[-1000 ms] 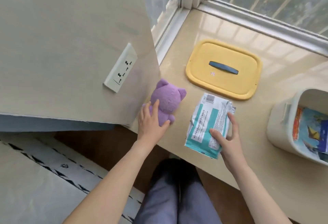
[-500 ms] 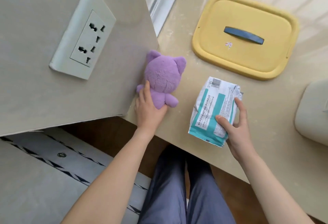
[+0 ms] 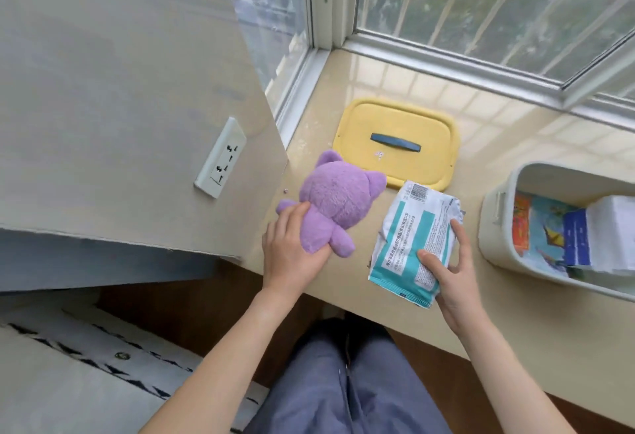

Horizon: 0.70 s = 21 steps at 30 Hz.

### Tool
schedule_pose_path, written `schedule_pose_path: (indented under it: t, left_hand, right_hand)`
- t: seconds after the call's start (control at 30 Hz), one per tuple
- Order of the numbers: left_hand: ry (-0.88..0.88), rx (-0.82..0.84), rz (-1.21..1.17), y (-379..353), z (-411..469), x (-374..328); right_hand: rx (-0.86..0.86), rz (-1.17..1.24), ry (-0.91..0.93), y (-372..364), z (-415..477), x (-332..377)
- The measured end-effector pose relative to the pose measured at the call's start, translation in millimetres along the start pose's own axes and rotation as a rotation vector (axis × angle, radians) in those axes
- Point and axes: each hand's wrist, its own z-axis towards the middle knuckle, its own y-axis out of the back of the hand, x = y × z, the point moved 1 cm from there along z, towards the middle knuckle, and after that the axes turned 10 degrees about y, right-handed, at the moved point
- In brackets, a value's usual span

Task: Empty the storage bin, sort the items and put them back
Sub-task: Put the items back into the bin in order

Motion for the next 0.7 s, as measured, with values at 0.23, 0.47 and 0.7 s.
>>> schedule_pose_path:
  t: [0.23, 0.47, 0.7]
  left_hand:
    - [-0.134, 0.033, -0.195, 35, -15, -72]
    - [-0.202, 0.180, -0.298, 11, -43, -128]
    - [-0.160, 0.268, -0.263, -54, -92, -181]
  right_hand:
    - [-0.110, 0.027, 0.203, 37, -52, 61]
    - [-0.219, 0.084, 0.288, 104, -84, 76]
    - [-0.263, 0.117, 0.255, 208, -85, 74]
